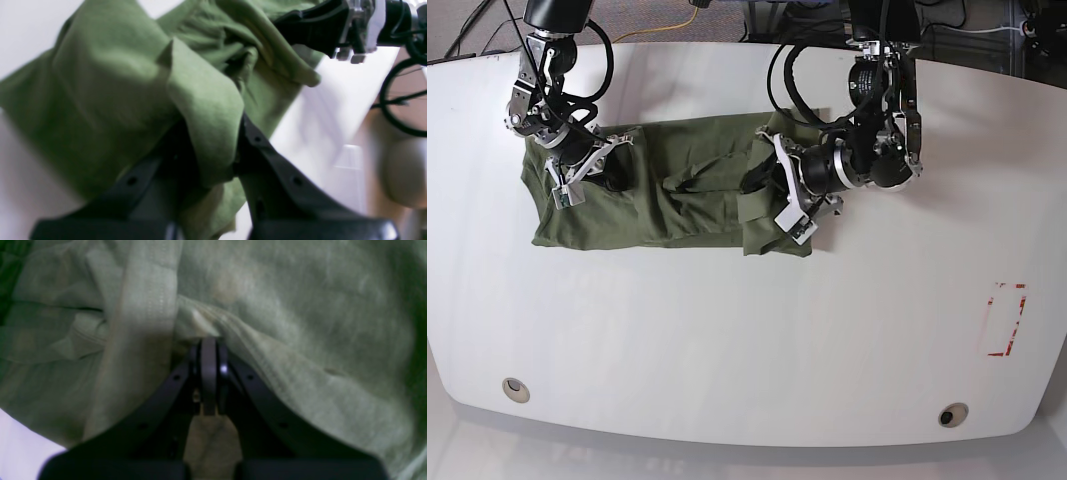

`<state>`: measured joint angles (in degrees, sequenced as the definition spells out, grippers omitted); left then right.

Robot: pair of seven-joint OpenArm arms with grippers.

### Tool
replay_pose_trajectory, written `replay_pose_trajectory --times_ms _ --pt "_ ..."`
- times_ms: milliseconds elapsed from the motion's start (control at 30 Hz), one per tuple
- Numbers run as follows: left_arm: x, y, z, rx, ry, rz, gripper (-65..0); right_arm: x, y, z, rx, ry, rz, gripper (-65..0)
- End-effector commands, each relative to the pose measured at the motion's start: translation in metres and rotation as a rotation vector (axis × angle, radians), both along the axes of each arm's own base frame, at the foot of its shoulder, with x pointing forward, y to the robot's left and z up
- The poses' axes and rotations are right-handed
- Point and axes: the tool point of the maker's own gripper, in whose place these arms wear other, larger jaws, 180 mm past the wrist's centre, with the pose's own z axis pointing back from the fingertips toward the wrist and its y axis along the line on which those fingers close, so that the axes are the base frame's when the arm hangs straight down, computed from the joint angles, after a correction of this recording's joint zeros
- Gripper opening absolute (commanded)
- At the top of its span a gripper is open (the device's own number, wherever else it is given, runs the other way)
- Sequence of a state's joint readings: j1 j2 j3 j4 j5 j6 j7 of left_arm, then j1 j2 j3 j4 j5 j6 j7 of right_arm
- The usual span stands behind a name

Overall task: Layout the t-shirt on the table in an organized manner, then fold the t-shirt properly
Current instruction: 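Fold the held shirt end toward the right gripper with the left gripper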

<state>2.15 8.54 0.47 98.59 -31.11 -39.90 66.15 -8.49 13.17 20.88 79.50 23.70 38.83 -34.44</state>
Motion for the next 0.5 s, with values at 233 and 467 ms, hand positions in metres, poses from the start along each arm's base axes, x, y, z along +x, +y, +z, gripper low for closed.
replay_pose_trajectory --times_ms 233,467 --pt "0.0169 -0.0142 0.0123 -0.110 -0.020 0.007 -61.5 -0.0195 -0.0056 -0.0193 -0.074 0.114 0.036 -64.7" --pt "0.0167 -0.0149 0.0111 -0.110 -0.015 0.005 -44.6 -0.0195 -0.0056 -0.0193 -0.074 0.114 0.036 -64.7"
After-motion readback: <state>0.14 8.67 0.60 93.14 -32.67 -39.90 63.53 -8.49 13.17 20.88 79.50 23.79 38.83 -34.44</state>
